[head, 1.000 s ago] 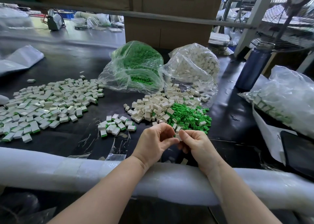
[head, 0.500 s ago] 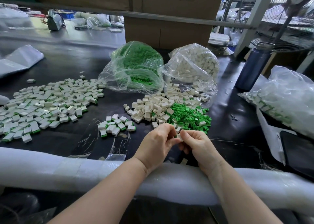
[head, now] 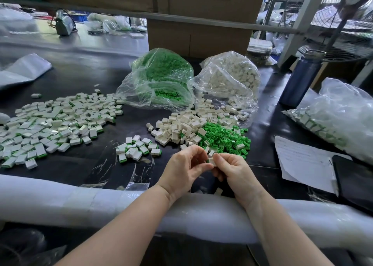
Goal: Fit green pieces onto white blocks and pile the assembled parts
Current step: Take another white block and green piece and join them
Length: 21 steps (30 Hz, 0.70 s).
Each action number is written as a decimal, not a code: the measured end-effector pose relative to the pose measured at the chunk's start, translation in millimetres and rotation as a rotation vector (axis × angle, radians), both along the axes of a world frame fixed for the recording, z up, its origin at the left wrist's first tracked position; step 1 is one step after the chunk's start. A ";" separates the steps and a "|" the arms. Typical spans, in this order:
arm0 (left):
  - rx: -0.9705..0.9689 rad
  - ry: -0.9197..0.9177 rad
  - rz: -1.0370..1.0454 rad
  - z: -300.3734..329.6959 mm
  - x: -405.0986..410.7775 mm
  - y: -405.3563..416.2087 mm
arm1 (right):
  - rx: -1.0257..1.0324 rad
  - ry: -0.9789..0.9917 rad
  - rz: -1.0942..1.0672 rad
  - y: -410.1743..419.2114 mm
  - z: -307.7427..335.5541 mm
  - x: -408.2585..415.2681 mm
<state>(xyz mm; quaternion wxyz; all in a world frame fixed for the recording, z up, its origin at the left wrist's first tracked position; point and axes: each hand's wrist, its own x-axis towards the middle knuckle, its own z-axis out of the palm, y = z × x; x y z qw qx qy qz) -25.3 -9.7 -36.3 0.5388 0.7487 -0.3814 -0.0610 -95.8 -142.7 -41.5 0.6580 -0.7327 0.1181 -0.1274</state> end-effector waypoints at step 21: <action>0.073 0.128 0.108 -0.3 2.2 0.7 | -0.076 -0.072 -0.033 3.9 -0.1 0.2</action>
